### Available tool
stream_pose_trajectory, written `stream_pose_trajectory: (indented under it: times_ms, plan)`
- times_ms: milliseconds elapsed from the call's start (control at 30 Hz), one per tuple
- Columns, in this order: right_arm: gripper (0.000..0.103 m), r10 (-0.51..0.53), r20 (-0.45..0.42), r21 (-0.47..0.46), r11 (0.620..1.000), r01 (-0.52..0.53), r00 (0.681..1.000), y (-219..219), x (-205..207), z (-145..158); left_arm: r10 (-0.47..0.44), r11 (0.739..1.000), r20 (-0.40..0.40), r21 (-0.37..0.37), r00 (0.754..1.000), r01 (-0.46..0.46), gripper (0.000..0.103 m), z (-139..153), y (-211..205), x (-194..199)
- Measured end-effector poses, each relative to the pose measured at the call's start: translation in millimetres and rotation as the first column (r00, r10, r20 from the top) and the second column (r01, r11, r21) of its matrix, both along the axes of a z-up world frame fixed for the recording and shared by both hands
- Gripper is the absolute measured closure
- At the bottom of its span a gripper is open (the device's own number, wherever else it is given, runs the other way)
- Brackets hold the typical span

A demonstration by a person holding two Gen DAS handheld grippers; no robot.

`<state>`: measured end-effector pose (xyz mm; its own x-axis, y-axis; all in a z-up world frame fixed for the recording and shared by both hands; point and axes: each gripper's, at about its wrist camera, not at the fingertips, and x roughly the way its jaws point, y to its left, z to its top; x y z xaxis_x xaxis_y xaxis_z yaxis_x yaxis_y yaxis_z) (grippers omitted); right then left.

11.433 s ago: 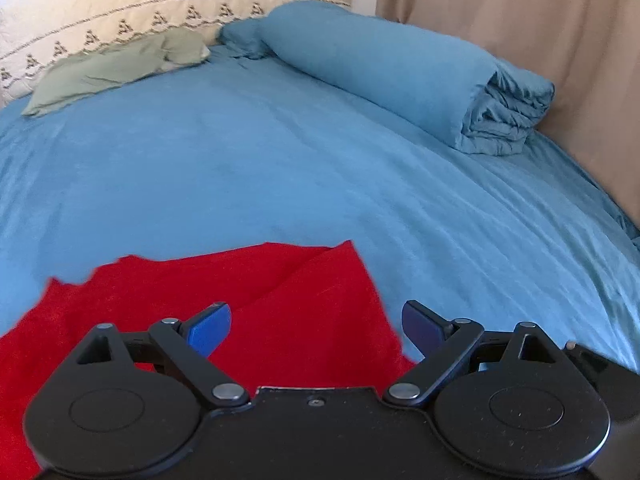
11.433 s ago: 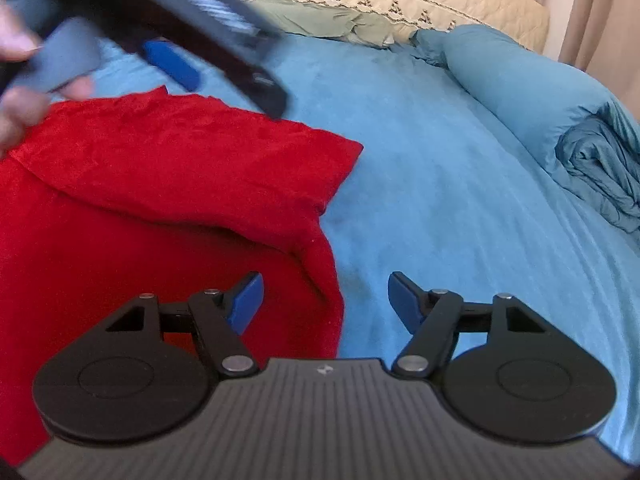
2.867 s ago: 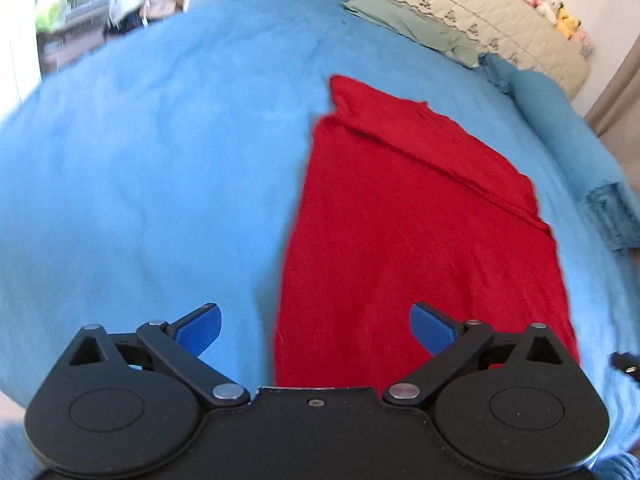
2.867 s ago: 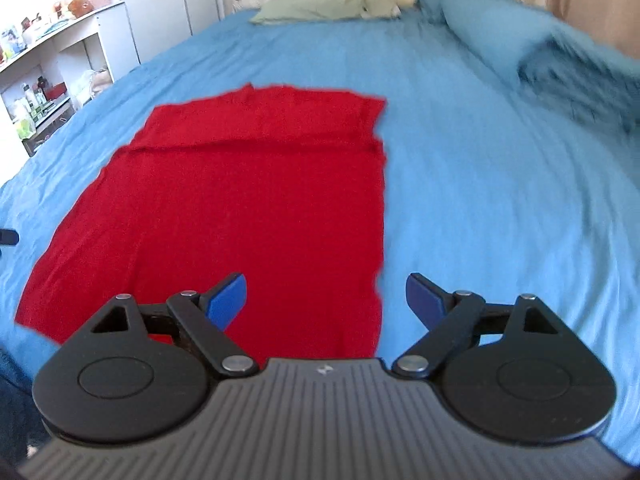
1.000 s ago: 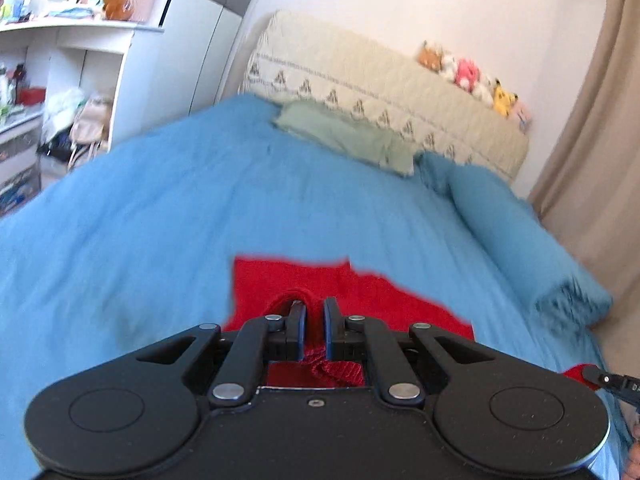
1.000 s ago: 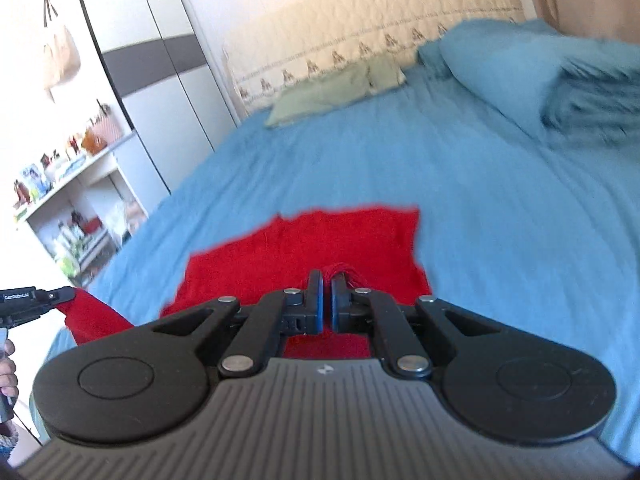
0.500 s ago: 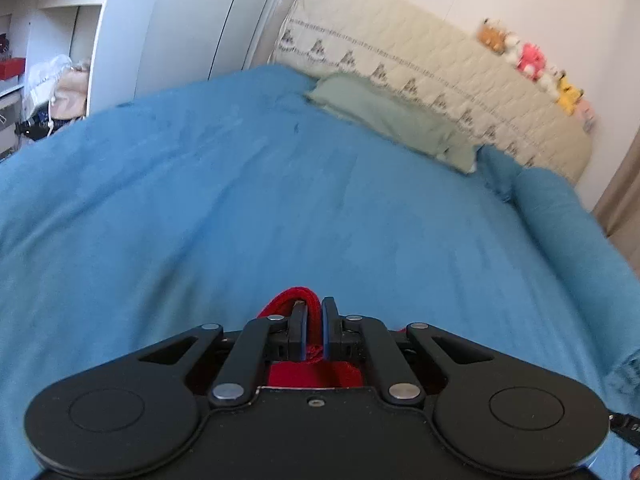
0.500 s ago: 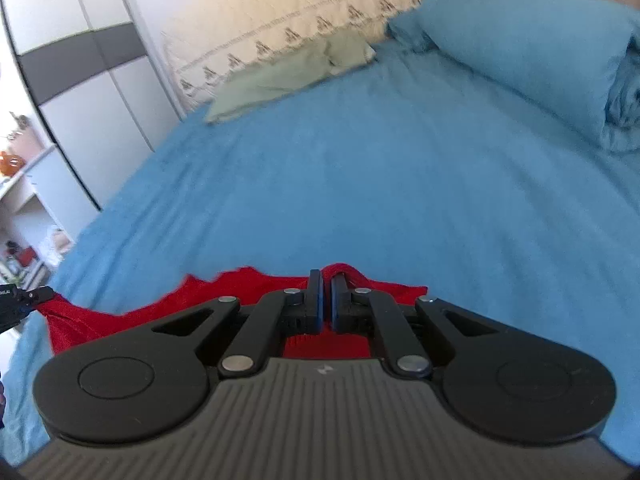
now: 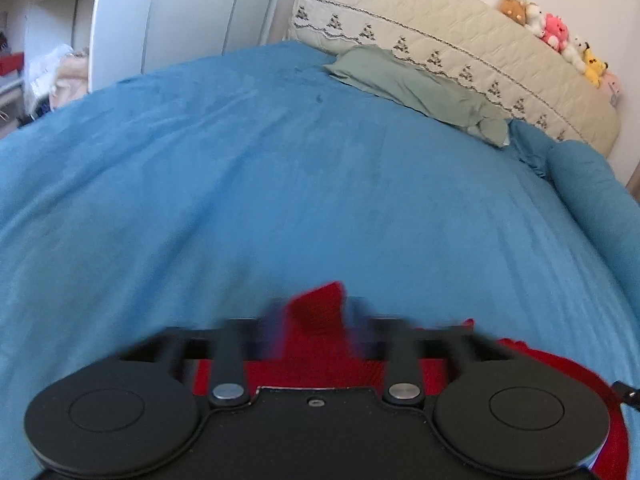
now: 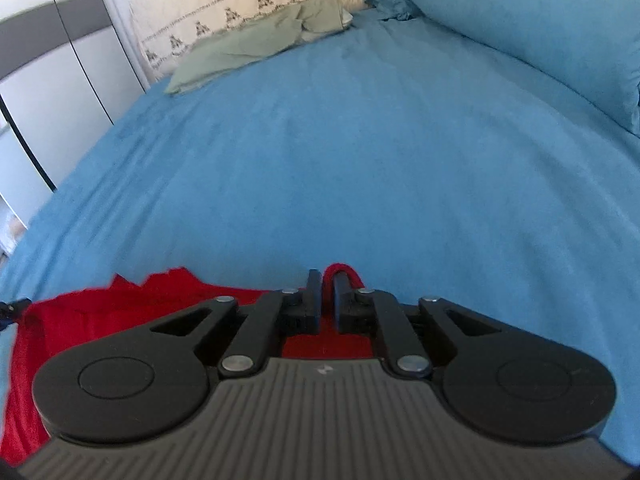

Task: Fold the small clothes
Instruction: 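Lay the hem over the collar and open both tools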

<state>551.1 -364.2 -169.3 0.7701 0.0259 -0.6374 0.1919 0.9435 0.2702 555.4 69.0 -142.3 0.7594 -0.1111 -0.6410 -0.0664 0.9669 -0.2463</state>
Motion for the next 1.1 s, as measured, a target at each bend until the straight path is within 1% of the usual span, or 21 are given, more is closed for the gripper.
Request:
stream_pose_trajectory:
  times_ms: [33,67,100,133,167,200,233,267,333,367,433,500,567,600,700,767,867,933,1000,1067,1100]
  plan:
    - [0.049,-0.004,0.002,-0.014,1.000,0.004,1.000,2.5,-2.1,1.7,0.006,1.000,0.025,0.027,1.000,-0.007,0.027,3.8,-1.8,-4.0]
    - [0.017,-0.016,0.014,-0.039,0.999,0.017,1.000,4.4,-5.1,4.7,0.001,0.998,0.060,0.063,0.998,-0.005,0.027,10.1,-3.6,-11.3]
    - [0.001,-0.033,0.052,-0.077,0.996,0.037,0.998,7.3,-13.0,10.6,-0.018,0.995,0.085,0.103,0.996,0.009,0.026,17.2,-7.0,-18.9]
    - [0.001,-0.024,0.098,-0.109,0.993,0.035,0.995,11.3,-22.8,16.3,-0.050,0.989,0.106,0.142,0.993,0.034,0.024,25.0,-12.3,-29.6]
    - [0.001,0.009,0.125,-0.137,0.991,0.008,0.992,16.7,-29.3,21.9,-0.088,0.984,0.122,0.166,0.989,0.067,0.019,28.9,-17.8,-38.4]
    - [0.001,0.050,0.136,-0.163,0.986,-0.028,0.989,24.7,-37.5,26.5,-0.153,0.973,0.125,0.191,0.980,0.128,0.006,31.7,-26.1,-49.3]
    - [0.001,0.095,0.150,-0.182,0.981,-0.067,0.984,34.5,-46.7,29.0,-0.208,0.961,0.130,0.213,0.970,0.177,0.002,31.6,-34.1,-60.0]
    - [0.001,0.155,0.163,-0.202,0.972,-0.121,0.974,46.4,-56.0,28.9,-0.256,0.945,0.127,0.242,0.958,0.220,0.002,28.2,-44.1,-72.0]
    - [0.001,0.266,0.139,-0.278,0.935,-0.220,0.954,73.9,-67.7,21.1,-0.315,0.919,0.079,0.273,0.946,0.284,0.002,13.5,-58.8,-84.4]
    - [0.002,0.299,0.109,-0.322,0.913,-0.250,0.948,87.7,-70.6,13.6,-0.327,0.911,0.057,0.284,0.943,0.299,0.002,4.9,-62.6,-87.7]
    - [0.002,0.339,0.046,-0.371,0.879,-0.299,0.940,106.4,-70.6,-4.0,-0.329,0.901,0.011,0.302,0.944,0.310,0.002,-14.3,-65.9,-92.5]
    - [0.004,0.329,-0.009,-0.382,0.872,-0.307,0.944,112.7,-66.9,-24.4,-0.313,0.904,-0.031,0.295,0.949,0.308,0.002,-31.1,-61.3,-92.7]
    - [0.003,0.295,-0.029,-0.377,0.882,-0.284,0.955,104.7,-63.6,-40.5,-0.287,0.911,-0.076,0.286,0.955,0.296,0.002,-48.0,-50.4,-90.6]
    - [0.000,0.280,-0.011,-0.357,0.896,-0.266,0.960,95.9,-64.6,-45.6,-0.293,0.916,-0.061,0.270,0.954,0.298,0.000,-51.9,-43.2,-92.7]
    - [0.000,0.188,0.014,-0.307,0.936,-0.174,0.982,67.9,-65.1,-53.3,-0.295,0.925,-0.046,0.238,0.954,0.297,0.000,-54.3,-28.1,-97.2]
    - [0.000,0.166,0.021,-0.270,0.950,-0.155,0.986,57.8,-66.0,-55.4,-0.302,0.920,-0.049,0.246,0.952,0.304,0.000,-52.5,-27.4,-99.4]
    - [0.000,0.137,0.014,-0.307,0.943,-0.126,0.991,62.1,-66.3,-50.1,-0.285,0.923,-0.053,0.256,0.957,0.289,0.000,-44.9,-31.8,-102.7]
    - [0.000,0.126,0.046,-0.337,0.936,-0.104,0.991,71.3,-71.2,-36.1,-0.272,0.929,-0.015,0.255,0.962,0.267,0.001,-36.2,-34.7,-110.3]
    - [0.000,0.196,0.094,-0.371,0.917,-0.149,0.976,92.2,-75.7,-22.5,-0.293,0.929,0.004,0.237,0.956,0.284,0.000,-31.1,-36.4,-106.9]
    - [0.000,0.230,0.065,-0.393,0.901,-0.187,0.971,108.6,-61.7,-20.3,-0.296,0.927,-0.036,0.229,0.954,0.297,0.000,-34.9,-42.0,-103.3]
    - [0.001,0.226,0.031,-0.388,0.900,-0.197,0.974,114.4,-48.1,-24.8,-0.289,0.928,-0.065,0.227,0.955,0.296,0.000,-39.4,-44.0,-100.8]
